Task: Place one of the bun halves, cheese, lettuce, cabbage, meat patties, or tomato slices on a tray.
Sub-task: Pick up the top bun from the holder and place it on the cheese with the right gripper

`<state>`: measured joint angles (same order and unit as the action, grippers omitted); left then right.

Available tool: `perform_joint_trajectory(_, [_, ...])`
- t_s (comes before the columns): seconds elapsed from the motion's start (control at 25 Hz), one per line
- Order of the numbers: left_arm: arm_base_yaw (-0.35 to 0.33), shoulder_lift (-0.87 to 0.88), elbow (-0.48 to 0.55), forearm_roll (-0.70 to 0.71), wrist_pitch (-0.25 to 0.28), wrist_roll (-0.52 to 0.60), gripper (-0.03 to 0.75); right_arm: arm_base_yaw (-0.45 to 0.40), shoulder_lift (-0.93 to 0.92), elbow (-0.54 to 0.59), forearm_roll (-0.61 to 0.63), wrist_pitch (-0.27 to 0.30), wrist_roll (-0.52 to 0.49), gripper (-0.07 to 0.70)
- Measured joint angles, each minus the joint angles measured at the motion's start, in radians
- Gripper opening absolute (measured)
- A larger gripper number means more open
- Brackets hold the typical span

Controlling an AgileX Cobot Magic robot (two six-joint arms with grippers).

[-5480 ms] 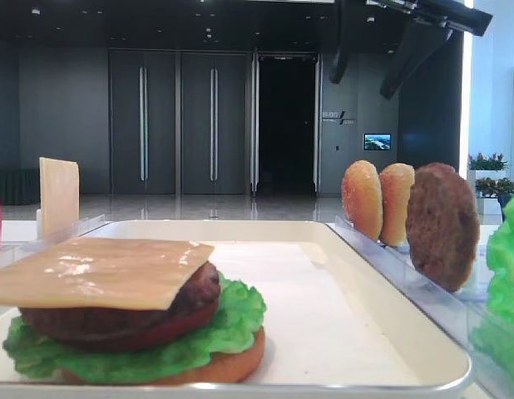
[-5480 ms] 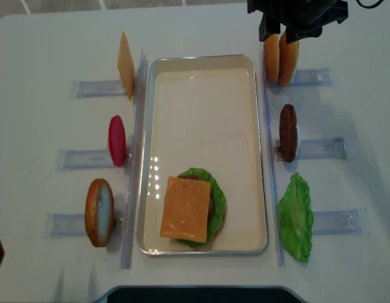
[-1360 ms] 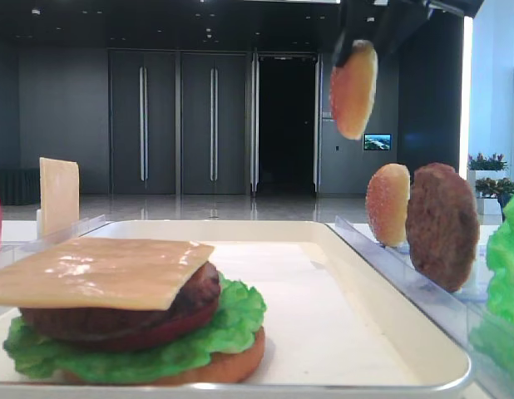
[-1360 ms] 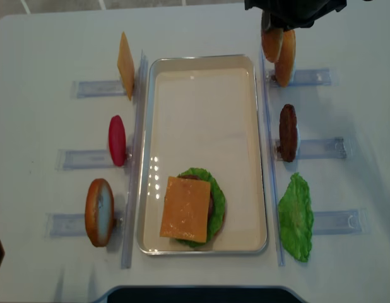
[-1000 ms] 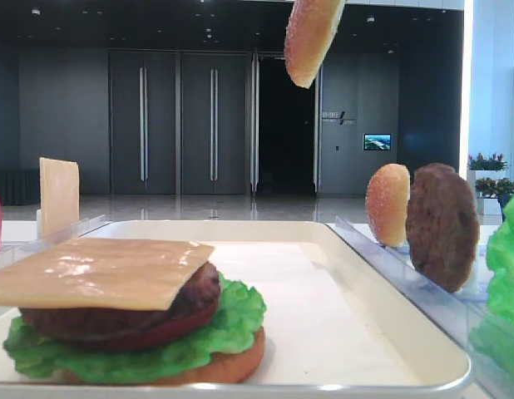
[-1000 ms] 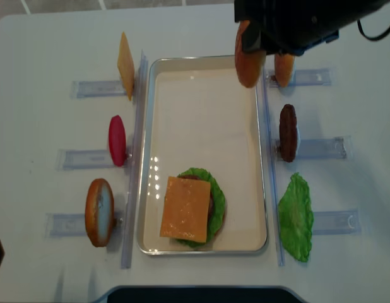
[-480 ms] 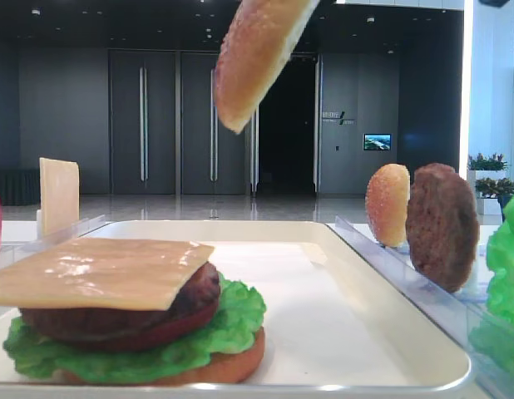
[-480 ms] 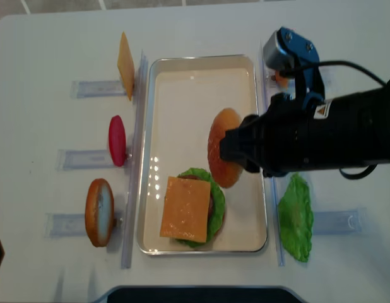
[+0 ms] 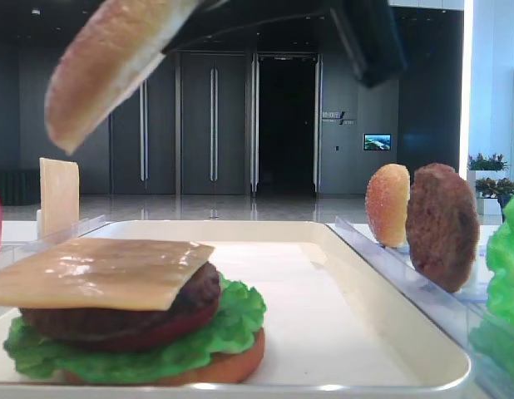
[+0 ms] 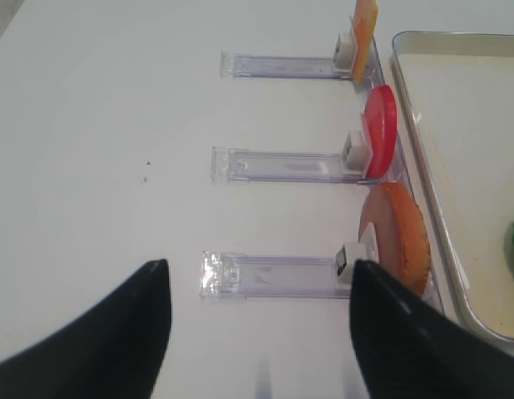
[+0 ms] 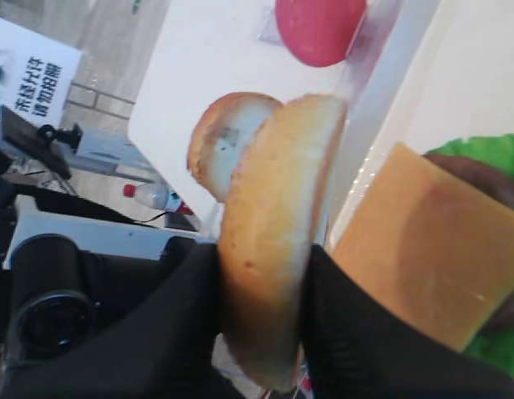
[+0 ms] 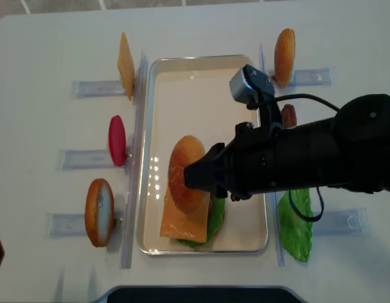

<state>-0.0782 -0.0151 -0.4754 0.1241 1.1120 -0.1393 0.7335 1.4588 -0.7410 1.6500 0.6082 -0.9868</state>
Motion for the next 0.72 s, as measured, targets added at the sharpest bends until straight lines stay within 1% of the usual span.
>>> perform_joint_trajectory(0.04, [0.000,0.000,0.000,0.000,0.000,0.000,0.513,0.000,0.025,0.000,0.045,0.034,-0.042,0.246])
perform_joint_trajectory(0.12, [0.000,0.000,0.000,0.000,0.000,0.000,0.513,0.000,0.072,0.000,0.100,0.082,-0.100,0.246])
perform_joint_trajectory(0.2, [0.000,0.000,0.000,0.000,0.000,0.000,0.513,0.000,0.109,-0.002,0.116,0.116,-0.126,0.246])
perform_joint_trajectory(0.4, [0.000,0.000,0.000,0.000,0.000,0.000,0.513,0.000,0.159,-0.007,0.124,0.143,-0.161,0.246])
perform_joint_trajectory(0.72, [0.000,0.000,0.000,0.000,0.000,0.000,0.513,-0.026,0.212,-0.027,0.126,0.184,-0.172,0.244])
